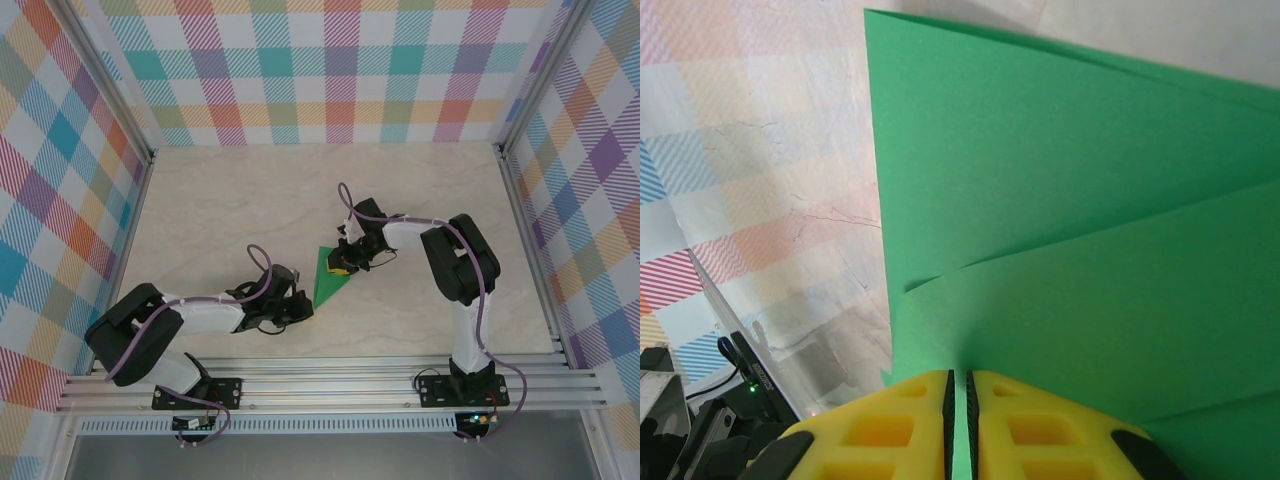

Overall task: Fold a paper plane with a square sheet of paper (pick it up from the middle)
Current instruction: Fourth fold the wing at the center of the table.

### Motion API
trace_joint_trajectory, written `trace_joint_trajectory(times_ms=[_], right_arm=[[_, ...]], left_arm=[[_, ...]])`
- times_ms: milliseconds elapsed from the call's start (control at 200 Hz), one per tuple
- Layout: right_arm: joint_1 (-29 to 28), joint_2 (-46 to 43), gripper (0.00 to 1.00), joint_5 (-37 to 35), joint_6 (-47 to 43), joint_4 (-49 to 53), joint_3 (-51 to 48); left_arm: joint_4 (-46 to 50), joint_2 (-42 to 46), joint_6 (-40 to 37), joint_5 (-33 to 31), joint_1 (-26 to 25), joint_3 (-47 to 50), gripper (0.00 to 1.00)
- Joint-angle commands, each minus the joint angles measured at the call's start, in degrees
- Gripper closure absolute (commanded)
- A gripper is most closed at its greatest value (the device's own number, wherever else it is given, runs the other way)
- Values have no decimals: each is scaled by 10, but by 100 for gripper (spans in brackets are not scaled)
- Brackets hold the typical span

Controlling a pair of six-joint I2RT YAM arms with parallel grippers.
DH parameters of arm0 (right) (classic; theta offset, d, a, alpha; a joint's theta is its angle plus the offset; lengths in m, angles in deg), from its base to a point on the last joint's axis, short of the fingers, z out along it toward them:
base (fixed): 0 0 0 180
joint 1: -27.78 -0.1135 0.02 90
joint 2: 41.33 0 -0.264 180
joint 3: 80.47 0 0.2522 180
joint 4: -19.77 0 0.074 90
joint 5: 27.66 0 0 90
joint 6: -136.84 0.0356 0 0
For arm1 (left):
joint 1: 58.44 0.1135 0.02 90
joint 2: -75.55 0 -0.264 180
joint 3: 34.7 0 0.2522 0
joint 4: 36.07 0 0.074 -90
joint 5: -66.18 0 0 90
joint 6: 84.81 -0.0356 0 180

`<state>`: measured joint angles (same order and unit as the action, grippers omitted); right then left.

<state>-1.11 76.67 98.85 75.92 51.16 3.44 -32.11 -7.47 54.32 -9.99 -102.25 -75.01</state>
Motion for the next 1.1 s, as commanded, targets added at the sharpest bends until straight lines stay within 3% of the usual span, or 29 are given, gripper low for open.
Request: trace_joint_trajectory(times_ms=[0,180,305,695,930,1100], right_arm=[[1,46,85,-65,-17,12,-5],[0,45,85,-64,-16,12,-5],[1,41,84,-60,-14,10,-5],[1,28,84,-45,-6,10,9],[1,24,84,-42,-3,10,9],[1,11,83,-62,-13,32,23]], left_arm=[[122,21,5,-19,8,35,93],[133,80,-2,-36,8,2,92],[136,75,-26,-46,9,-57,91],[103,-105,-92,-46,18,-213,95],[113,-170,-102,-68,19,-231,97],[170,-195,-91,-88,18,-229,100]])
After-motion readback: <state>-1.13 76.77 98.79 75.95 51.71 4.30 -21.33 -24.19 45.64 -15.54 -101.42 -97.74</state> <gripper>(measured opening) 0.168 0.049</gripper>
